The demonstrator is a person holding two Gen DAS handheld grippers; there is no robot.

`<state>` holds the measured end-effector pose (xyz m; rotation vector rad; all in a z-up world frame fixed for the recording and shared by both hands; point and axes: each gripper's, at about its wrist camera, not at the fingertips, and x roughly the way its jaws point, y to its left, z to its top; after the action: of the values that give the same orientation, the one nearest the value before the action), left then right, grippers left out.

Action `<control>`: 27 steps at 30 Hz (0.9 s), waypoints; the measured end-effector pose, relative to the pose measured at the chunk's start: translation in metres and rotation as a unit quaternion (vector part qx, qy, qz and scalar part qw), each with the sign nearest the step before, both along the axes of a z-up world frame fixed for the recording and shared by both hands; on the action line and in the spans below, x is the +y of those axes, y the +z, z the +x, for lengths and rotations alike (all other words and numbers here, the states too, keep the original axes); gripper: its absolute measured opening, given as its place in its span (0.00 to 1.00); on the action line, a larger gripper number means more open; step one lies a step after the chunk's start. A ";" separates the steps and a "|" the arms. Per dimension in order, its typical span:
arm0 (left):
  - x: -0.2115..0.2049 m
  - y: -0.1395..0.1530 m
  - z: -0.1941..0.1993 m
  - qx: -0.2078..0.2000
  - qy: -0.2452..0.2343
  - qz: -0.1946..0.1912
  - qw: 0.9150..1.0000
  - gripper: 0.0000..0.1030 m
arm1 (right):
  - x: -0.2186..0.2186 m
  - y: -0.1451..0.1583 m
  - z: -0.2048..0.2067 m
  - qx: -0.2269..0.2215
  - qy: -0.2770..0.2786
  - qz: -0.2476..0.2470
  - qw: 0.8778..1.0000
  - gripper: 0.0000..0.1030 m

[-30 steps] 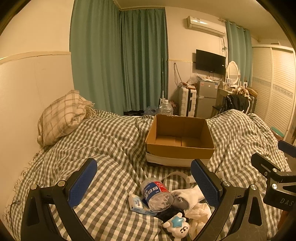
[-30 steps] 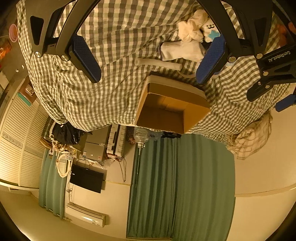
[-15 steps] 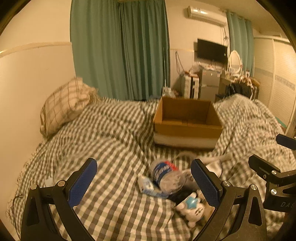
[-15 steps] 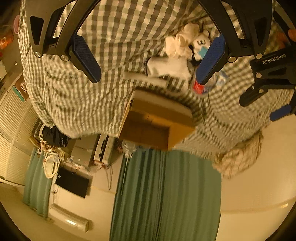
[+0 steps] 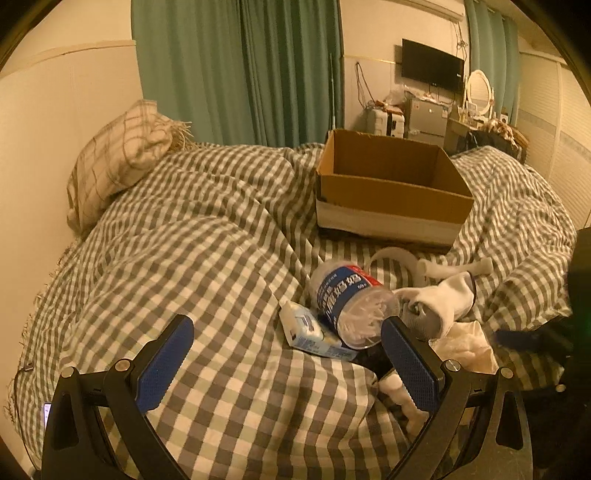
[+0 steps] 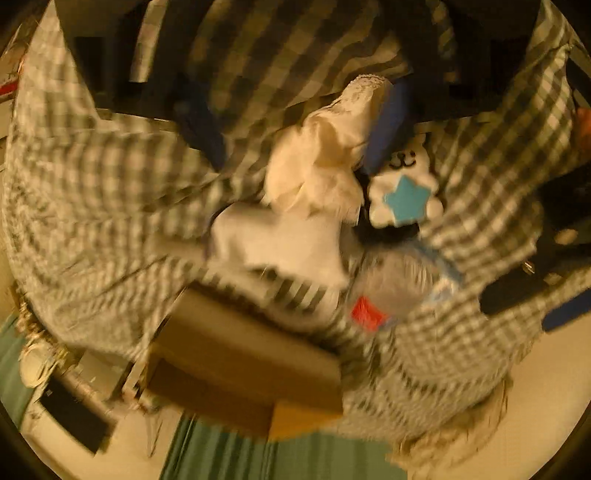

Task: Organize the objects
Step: 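Grasp the white star plush toy with the left tool while the right tool grasps the lace cloth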

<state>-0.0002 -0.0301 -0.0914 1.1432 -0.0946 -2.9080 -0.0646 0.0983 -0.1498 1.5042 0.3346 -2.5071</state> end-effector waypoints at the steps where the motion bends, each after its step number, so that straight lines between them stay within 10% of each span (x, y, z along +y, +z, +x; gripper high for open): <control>1: 0.001 -0.001 0.000 -0.003 -0.001 0.001 1.000 1.00 | 0.002 -0.004 -0.002 -0.011 -0.001 -0.006 1.000 0.37; 4: 0.004 -0.002 0.003 -0.014 -0.010 0.010 1.000 1.00 | 0.009 0.008 0.005 0.012 -0.005 -0.031 0.999 0.22; 12: 0.041 -0.012 0.010 -0.050 -0.056 0.012 0.997 1.00 | 0.034 0.065 0.026 0.111 -0.035 -0.044 0.992 0.19; 22: 0.083 -0.063 -0.007 -0.132 -0.115 -0.019 0.984 0.98 | 0.052 0.056 0.016 0.089 -0.050 -0.078 0.992 0.19; 27: 0.081 -0.069 -0.008 -0.147 -0.120 -0.004 0.982 0.62 | 0.054 0.055 0.017 0.088 -0.051 -0.077 0.992 0.19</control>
<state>-0.0083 0.0508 -0.1607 1.6609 -0.2639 -2.9037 -0.0473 0.1520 -0.0951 1.2773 0.0888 -2.6830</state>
